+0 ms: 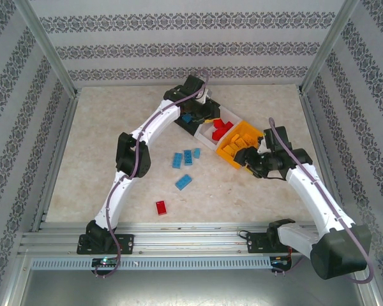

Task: Sort the legos into containers by color

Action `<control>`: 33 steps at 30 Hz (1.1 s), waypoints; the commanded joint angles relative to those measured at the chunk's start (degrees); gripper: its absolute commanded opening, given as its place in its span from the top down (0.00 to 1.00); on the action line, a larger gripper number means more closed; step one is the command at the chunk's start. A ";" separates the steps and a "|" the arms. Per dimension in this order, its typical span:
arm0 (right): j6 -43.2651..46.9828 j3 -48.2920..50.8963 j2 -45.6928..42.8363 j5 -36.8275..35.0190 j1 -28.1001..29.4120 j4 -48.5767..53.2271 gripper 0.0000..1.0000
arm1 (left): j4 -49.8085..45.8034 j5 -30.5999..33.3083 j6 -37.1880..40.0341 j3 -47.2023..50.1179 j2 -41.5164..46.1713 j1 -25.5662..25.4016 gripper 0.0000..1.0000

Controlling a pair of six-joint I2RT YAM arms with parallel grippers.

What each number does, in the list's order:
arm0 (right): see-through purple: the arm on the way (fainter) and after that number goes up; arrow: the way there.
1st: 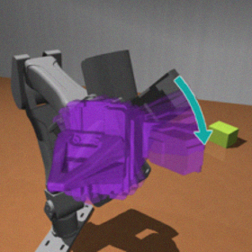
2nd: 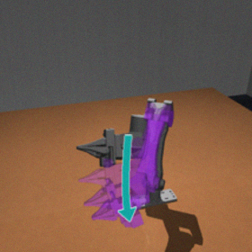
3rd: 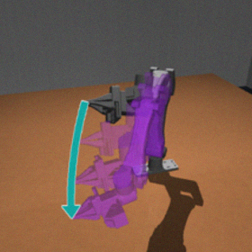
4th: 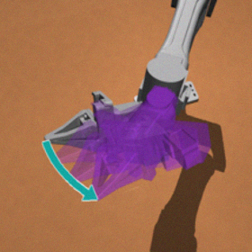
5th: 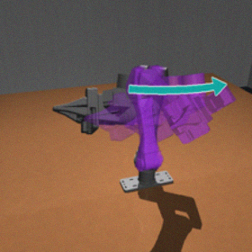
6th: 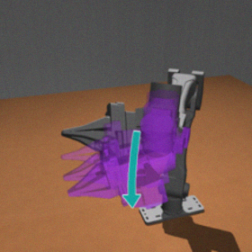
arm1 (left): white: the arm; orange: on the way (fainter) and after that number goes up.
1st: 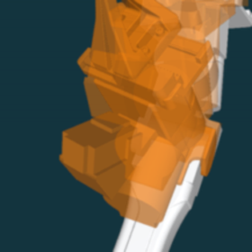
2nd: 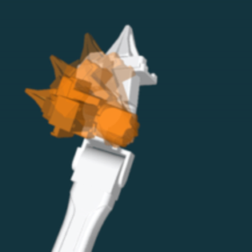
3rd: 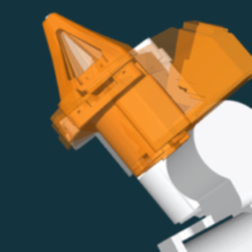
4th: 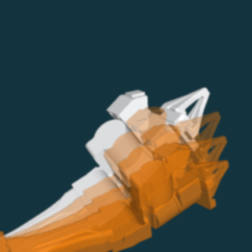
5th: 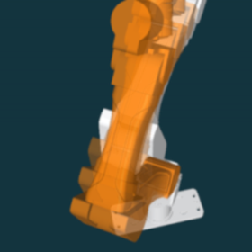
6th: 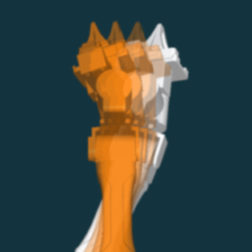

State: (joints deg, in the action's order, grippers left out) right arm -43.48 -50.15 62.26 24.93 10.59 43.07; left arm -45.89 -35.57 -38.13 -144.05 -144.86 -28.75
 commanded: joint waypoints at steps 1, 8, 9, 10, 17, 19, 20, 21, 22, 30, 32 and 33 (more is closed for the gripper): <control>-0.96 0.76 -0.93 -0.46 -0.57 0.80 0.44 | -0.25 -1.08 -0.77 -2.28 -1.13 0.19 0.56; -1.18 0.58 -0.71 -0.41 -0.49 0.53 0.43 | -0.10 -1.96 -0.08 -2.38 -0.21 0.19 0.44; -1.30 0.67 -0.65 -0.32 -0.44 0.32 0.43 | -0.53 -1.84 0.34 -2.38 0.17 0.18 0.43; -1.36 0.75 -0.49 -0.24 -0.33 0.07 0.43 | -0.88 -1.74 0.72 -2.38 0.56 0.19 0.43; -1.44 -1.19 3.29 -1.94 4.97 -0.91 0.43 | -7.77 1.57 6.50 -2.05 5.92 0.36 0.40; -1.08 -2.79 5.82 -3.47 7.85 -0.29 0.43 | -11.14 4.27 8.85 -1.17 8.31 0.36 0.39; -0.92 -3.61 7.16 -4.18 9.48 -0.32 0.43 | -13.26 6.29 10.15 -0.10 9.94 0.45 0.38; -0.81 -4.55 8.48 -4.81 11.03 -0.43 0.43 | -15.19 8.75 11.30 1.51 11.85 0.50 0.37; -0.72 -5.47 10.20 -5.44 12.61 -0.48 0.43 | -16.61 11.09 12.20 3.66 13.97 0.58 0.36; 1.07 -14.93 25.47 -6.95 22.85 -1.04 0.41 | -7.78 20.68 12.44 44.15 40.99 3.52 0.31; 2.35 -18.31 29.60 -7.08 23.73 0.42 0.41 | -5.51 21.16 11.35 54.62 47.53 4.59 0.31; 2.73 -19.98 31.68 -6.89 23.99 1.30 0.41 | -5.46 21.87 10.96 59.08 50.36 4.63 0.31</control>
State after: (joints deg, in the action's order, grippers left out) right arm -43.11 -66.39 90.43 19.44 33.85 42.33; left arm -53.60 -17.52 -26.94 -93.71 -98.28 -25.28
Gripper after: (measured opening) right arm 0.594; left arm 0.693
